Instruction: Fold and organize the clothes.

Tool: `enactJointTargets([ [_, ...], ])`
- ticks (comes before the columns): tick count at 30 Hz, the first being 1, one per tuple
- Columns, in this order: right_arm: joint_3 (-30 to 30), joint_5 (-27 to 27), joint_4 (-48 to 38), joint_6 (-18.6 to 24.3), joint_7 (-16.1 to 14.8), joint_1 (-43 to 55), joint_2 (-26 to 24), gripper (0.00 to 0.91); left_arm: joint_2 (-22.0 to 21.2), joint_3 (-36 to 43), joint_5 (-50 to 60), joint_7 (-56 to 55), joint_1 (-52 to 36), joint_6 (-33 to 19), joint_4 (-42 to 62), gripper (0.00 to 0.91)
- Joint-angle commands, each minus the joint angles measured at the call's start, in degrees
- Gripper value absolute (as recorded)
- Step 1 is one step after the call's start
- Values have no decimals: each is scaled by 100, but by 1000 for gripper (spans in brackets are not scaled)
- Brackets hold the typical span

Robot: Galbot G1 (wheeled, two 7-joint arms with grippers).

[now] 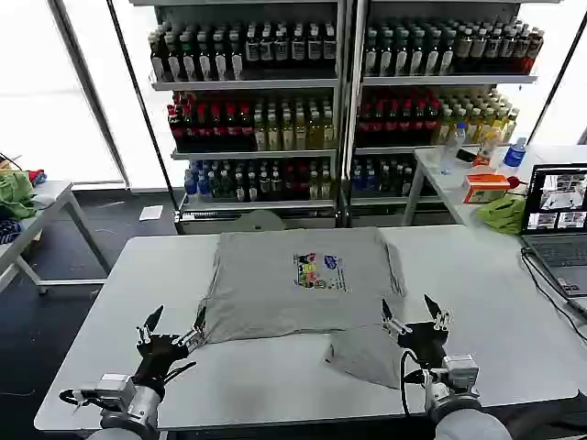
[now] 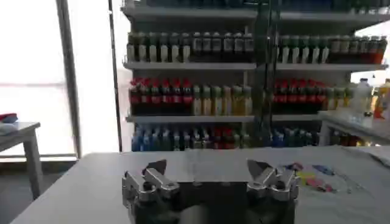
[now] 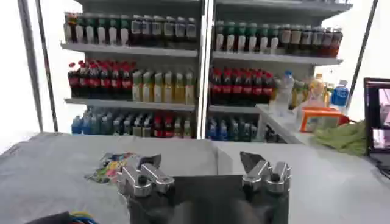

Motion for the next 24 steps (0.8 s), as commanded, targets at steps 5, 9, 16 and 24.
enactJointTargets([
  [5,-72,4,26,-190,194,-169,13,907,203,66,-130,46,-161,182,478,907],
  [9,-205,70,-82,-393,396,-312,101,907,432,277,-157,254,-148,391,664,907],
  [16,-331,86,-28,-522,535,-462,211,907,512,368,-123,281,-283,432,965,907],
  [24,-409,81,-90,-532,665,-529,308,907,686,417,-216,284,-409,476,1180,907],
])
